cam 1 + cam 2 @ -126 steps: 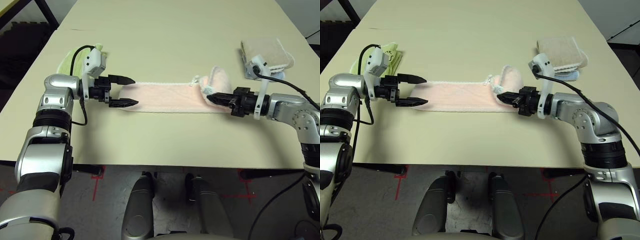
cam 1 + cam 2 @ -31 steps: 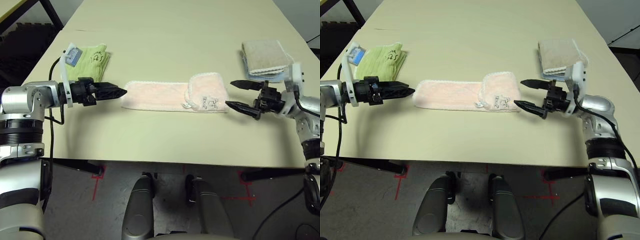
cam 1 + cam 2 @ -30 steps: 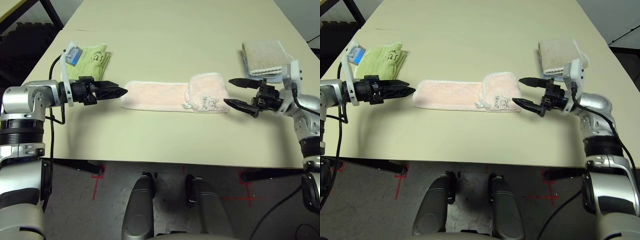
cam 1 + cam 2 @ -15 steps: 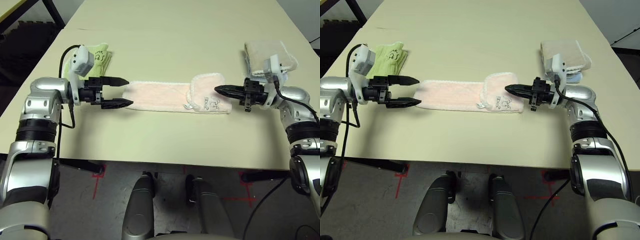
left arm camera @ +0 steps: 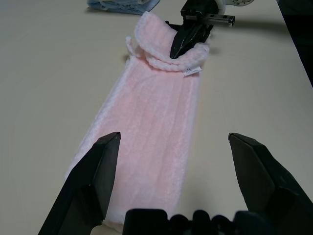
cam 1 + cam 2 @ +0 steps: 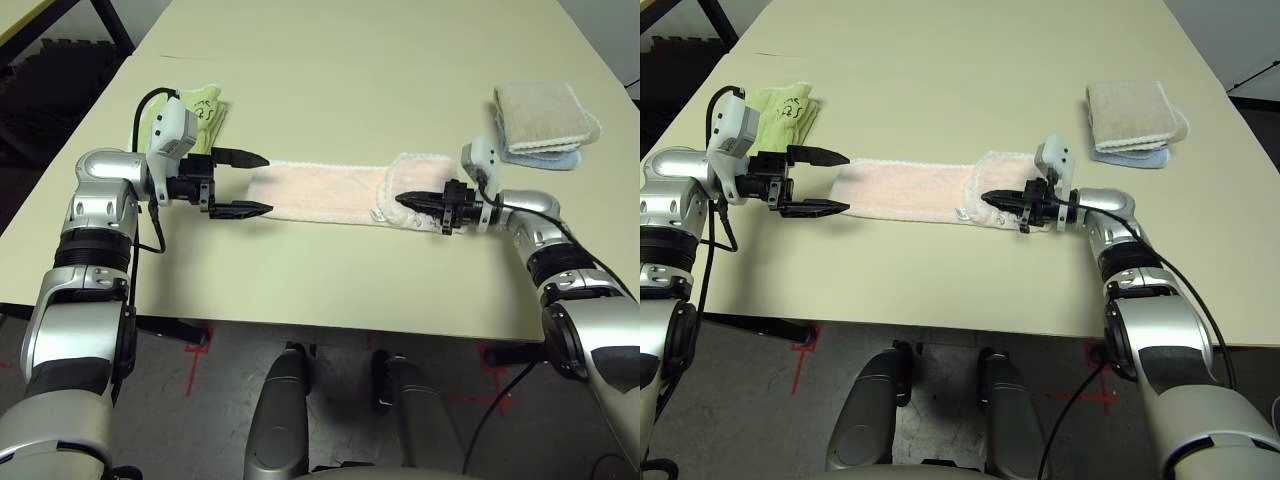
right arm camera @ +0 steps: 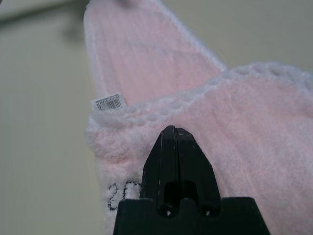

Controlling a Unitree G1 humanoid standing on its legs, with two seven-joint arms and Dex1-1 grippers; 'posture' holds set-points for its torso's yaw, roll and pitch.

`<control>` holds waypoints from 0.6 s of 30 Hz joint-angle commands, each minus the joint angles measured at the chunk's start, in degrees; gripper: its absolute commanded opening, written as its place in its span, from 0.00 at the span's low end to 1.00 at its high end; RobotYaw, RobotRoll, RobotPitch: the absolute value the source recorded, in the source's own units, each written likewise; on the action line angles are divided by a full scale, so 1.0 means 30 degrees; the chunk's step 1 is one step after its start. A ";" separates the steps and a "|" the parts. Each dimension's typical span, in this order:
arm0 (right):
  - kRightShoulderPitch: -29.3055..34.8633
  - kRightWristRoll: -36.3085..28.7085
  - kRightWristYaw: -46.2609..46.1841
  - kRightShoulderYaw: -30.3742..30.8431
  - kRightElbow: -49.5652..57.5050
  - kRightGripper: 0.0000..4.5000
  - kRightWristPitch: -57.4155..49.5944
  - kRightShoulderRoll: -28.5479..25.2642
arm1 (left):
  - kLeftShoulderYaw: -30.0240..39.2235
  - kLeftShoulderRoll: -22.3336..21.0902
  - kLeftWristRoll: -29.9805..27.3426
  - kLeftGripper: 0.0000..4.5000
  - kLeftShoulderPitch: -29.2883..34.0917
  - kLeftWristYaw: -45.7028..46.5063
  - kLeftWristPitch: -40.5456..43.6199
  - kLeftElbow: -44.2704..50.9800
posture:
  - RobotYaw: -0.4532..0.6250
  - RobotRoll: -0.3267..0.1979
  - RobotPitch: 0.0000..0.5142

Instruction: Fold the towel and set it aside.

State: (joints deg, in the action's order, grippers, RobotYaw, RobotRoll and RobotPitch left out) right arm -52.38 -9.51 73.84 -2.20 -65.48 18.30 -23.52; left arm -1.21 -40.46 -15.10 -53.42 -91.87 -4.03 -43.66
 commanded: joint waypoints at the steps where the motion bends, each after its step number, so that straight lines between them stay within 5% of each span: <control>1: -0.0061 -0.0830 0.0038 -0.1058 -0.0159 0.01 -0.0256 0.0195 | 0.0002 -0.0189 0.0125 1.00 -0.0270 -0.0207 -0.0004 -0.0064 | 0.60 0.62 0.47; 8: -0.1355 -0.2229 -0.0166 -0.2718 0.0895 0.01 -0.2151 -0.0470 | 0.0179 0.0082 0.0211 1.00 -0.0471 0.0074 -0.0358 -0.0527 | 0.58 0.62 0.45; 18: -0.2305 0.0182 -0.7254 -0.2005 -0.1612 0.01 -0.2712 0.0772 | 0.0187 0.0182 0.0165 1.00 -0.0364 0.0130 -0.0112 -0.0177 | 0.61 0.62 0.46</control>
State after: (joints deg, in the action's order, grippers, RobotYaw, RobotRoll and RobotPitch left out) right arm -60.19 -10.77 54.19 -9.13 -68.41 10.05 -21.21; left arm -0.77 -39.63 -15.03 -54.46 -91.38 -4.65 -44.95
